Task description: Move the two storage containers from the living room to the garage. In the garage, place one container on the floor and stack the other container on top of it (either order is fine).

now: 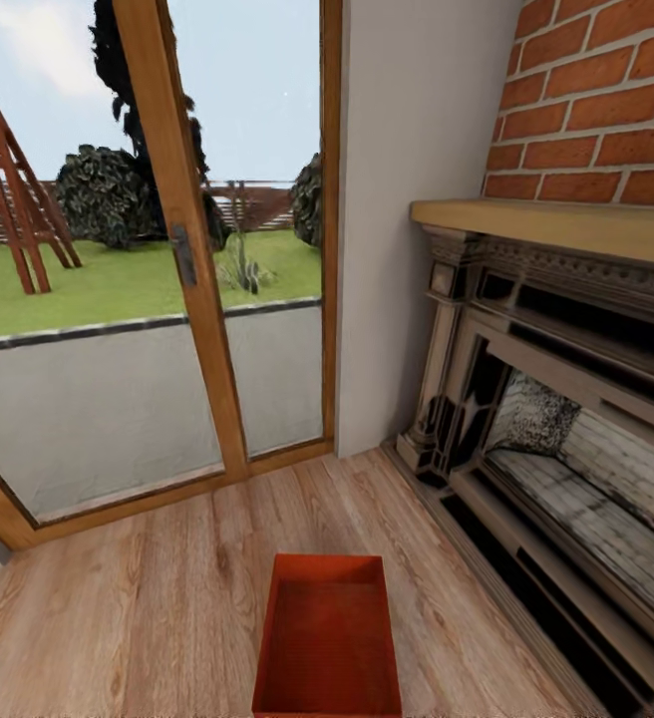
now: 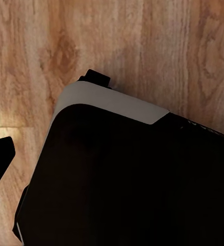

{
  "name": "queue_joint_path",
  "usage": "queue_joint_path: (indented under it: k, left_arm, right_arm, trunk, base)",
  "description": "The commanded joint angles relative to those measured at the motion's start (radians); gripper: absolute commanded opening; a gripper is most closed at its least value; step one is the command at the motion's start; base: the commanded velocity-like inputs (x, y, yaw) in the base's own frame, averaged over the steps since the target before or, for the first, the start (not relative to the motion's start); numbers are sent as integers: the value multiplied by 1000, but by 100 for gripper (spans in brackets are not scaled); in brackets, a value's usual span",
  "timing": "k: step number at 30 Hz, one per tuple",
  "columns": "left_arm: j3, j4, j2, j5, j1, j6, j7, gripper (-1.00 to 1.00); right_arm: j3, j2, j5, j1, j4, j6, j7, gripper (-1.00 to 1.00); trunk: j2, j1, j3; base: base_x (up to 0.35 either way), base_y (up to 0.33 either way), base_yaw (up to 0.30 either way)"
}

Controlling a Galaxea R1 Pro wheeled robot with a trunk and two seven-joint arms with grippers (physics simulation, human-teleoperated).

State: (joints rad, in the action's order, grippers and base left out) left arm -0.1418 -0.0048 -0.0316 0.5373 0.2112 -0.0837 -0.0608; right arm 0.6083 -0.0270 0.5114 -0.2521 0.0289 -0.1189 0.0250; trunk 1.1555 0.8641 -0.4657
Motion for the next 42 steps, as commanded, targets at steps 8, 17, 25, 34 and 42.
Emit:
queue_joint_path:
  k: [8,17,25,34,42]
  left_arm:
    - [-9,0,1,7,0,-3,-4,100]
    - [-9,0,1,7,0,-3,-4,100]
    - [-9,0,1,7,0,-3,-4,100]
    - [-10,0,-1,5,0,-4,-4,100]
    - [-10,0,-1,4,0,-4,-4,100]
  right_arm:
    - [8,-1,10,-1,3,-5,2,100]
    - [8,-1,10,-1,3,-5,1,100]
    - [8,1,10,-1,3,-5,1,100]
    - [8,0,10,-1,3,-5,1,100]
    - [8,0,10,-1,3,-5,1,100]
  trunk:
    - [1,0,-14]
    - [1,0,-28]
    - [1,0,-41]
    - [1,0,-56]
    - [1,0,-69]
  base:
    - [0,0,0]
    - [0,0,0]
    - [0,0,0]
    - [0,0,0]
    - [0,0,0]
